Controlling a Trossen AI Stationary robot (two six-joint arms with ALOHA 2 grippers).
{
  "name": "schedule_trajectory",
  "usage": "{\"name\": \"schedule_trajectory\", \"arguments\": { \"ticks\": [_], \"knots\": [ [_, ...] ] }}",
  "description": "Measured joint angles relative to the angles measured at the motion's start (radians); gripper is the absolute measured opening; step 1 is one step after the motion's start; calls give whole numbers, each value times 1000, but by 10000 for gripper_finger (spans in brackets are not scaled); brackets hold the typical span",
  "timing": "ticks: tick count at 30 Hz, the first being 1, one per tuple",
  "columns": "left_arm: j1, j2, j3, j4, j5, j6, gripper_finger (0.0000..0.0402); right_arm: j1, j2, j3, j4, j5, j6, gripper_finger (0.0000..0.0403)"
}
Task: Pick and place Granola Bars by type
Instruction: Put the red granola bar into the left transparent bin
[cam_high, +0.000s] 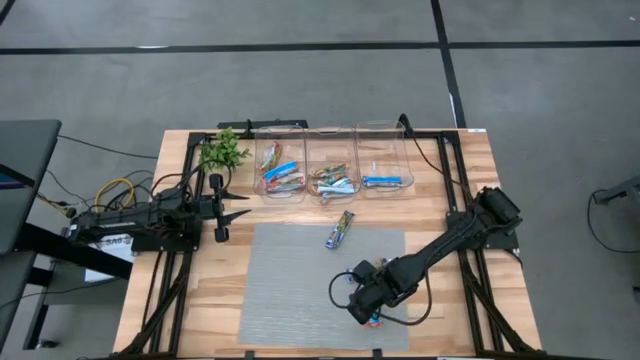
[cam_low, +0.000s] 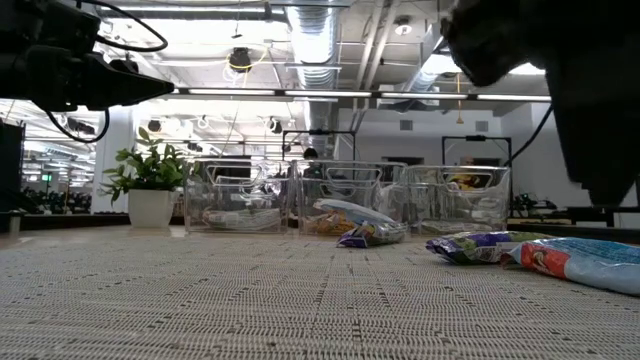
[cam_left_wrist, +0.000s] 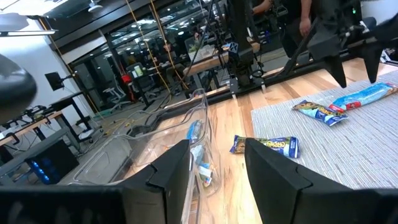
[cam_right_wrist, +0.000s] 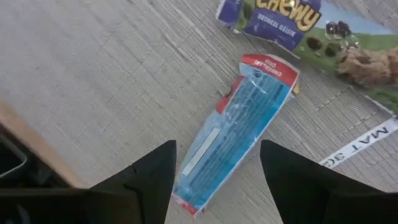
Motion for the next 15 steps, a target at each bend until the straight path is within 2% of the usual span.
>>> {"name": "schedule_trajectory", "arguments": {
  "ticks": [15],
  "knots": [
    [0, 0, 0, 0, 0, 0, 149, -17, 78, 0, 11, 1, 42, 226]
  ]
}}
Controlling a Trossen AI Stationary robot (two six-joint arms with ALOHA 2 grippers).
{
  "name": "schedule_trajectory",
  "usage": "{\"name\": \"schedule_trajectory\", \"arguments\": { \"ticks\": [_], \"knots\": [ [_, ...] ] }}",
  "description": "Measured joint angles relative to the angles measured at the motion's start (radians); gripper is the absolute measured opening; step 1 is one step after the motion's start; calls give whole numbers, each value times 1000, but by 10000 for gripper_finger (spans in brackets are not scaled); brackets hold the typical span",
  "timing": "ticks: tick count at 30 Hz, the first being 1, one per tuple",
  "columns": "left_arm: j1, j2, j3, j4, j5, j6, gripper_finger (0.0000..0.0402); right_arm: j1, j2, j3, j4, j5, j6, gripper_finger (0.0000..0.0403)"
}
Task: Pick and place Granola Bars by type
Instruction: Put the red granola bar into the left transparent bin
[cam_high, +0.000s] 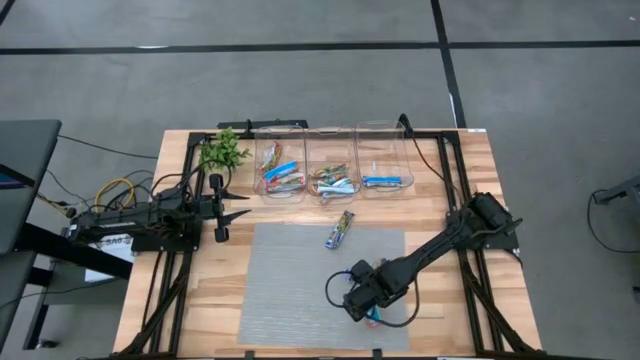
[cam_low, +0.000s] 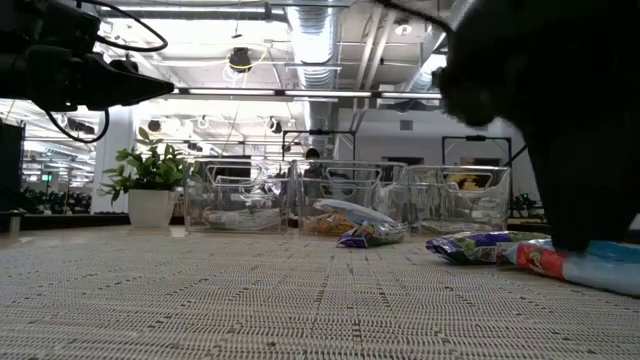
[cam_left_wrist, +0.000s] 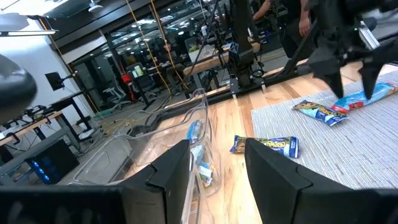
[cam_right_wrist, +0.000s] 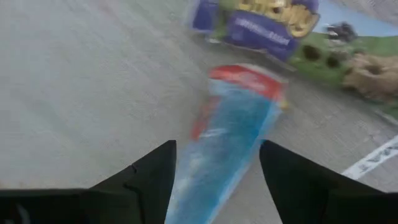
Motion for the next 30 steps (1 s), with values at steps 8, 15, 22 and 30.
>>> {"name": "schedule_trajectory", "arguments": {
  "ticks": [8, 15, 22, 30],
  "knots": [
    [0, 0, 0, 0, 0, 0, 149, 0, 18, -2, 27, 0, 1, 221],
    [0, 0, 0, 0, 0, 0, 149, 1, 19, -2, 16, 0, 1, 151],
    [0, 0, 0, 0, 0, 0, 149, 1, 19, -2, 36, -3, 1, 71],
    [0, 0, 0, 0, 0, 0, 149, 1, -15, -2, 200, -3, -26, 51]
  ]
}}
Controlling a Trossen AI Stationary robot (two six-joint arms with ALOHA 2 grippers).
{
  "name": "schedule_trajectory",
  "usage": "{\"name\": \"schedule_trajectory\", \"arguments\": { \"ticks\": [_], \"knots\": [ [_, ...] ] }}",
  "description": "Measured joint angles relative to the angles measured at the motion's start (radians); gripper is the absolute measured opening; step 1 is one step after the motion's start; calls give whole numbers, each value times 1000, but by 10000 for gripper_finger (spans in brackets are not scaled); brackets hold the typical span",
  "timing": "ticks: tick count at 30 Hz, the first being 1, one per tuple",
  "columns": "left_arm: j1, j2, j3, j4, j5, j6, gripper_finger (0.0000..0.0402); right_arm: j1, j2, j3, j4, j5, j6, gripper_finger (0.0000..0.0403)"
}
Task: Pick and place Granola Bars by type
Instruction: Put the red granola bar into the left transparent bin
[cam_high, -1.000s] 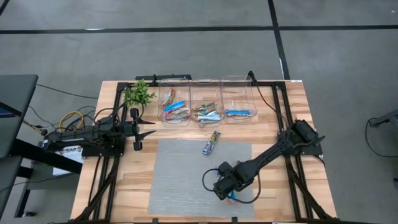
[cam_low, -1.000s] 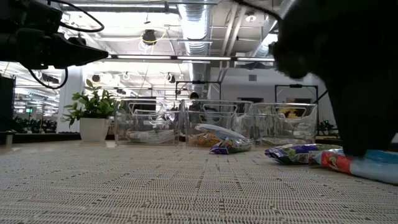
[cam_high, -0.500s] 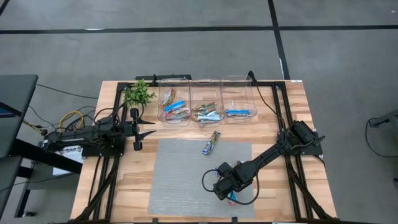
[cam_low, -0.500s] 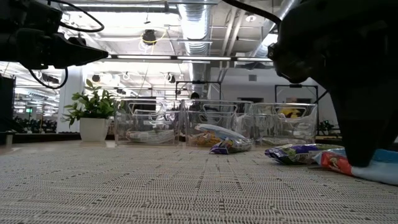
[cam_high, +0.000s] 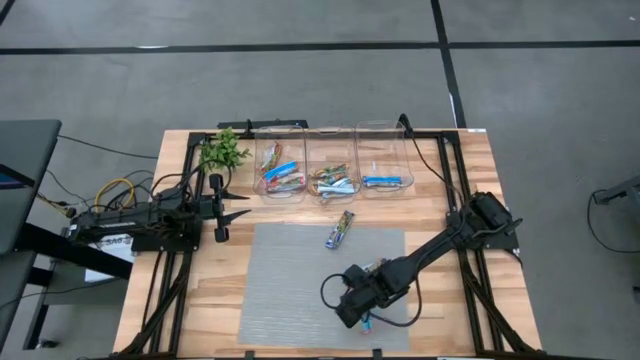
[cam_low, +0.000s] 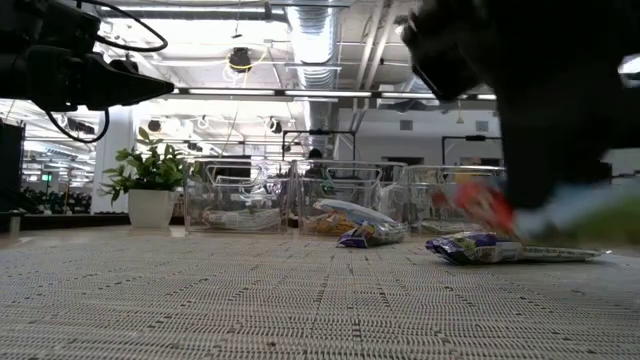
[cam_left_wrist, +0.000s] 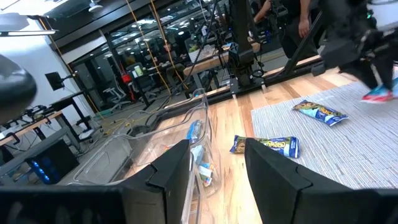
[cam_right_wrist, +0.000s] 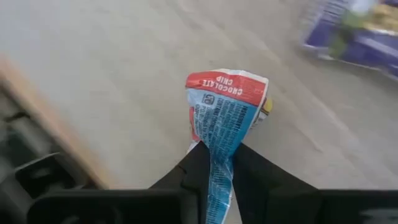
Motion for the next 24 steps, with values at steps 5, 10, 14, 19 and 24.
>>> {"name": "schedule_trajectory", "arguments": {
  "ticks": [5, 10, 14, 19, 24],
  "knots": [
    [0, 0, 0, 0, 0, 0, 149, -16, -27, 0, 145, 3, -57, 51],
    [0, 0, 0, 0, 0, 0, 149, -62, -37, 0, 273, 5, -105, 51],
    [0, 0, 0, 0, 0, 0, 149, -116, -37, 0, 403, 5, -140, 51],
    [0, 0, 0, 0, 0, 0, 149, -199, -37, 0, 624, 3, -211, 52],
    [0, 0, 0, 0, 0, 0, 149, -306, -37, 0, 818, 3, -237, 52]
  ]
}}
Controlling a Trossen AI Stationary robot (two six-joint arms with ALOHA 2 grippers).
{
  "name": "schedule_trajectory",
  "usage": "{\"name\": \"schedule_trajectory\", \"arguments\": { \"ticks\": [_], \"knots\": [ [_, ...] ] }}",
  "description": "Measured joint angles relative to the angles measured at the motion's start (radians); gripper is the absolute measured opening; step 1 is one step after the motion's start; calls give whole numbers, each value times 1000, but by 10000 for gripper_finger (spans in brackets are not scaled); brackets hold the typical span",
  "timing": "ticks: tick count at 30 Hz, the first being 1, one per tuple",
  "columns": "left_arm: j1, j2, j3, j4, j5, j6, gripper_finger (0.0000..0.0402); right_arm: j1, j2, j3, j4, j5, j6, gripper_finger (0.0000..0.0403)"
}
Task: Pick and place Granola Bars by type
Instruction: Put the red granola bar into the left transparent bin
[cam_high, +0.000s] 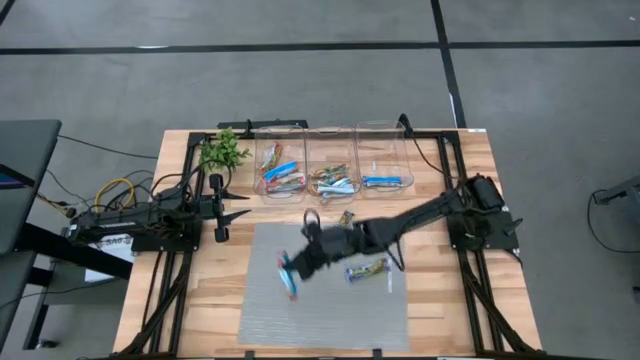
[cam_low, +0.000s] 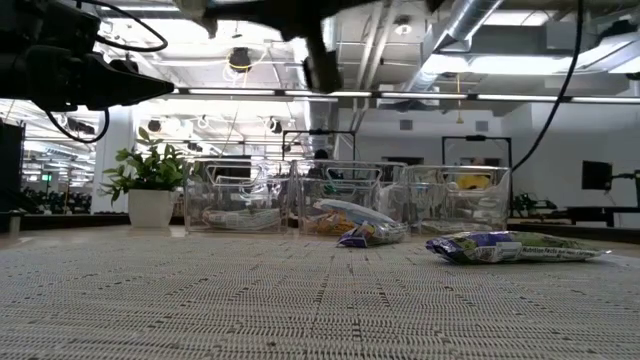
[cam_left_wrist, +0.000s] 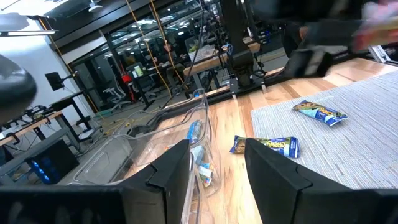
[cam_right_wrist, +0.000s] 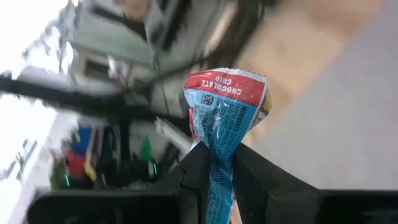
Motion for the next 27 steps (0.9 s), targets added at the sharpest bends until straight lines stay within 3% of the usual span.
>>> {"name": "schedule_trajectory", "arguments": {
  "ticks": [19, 27],
  "knots": [
    [0, 0, 0, 0, 0, 0, 149, -471, 1, 0, 106, 4, -75, 52],
    [0, 0, 0, 0, 0, 0, 149, -552, 1, 0, 102, -4, -105, 52]
  ]
}}
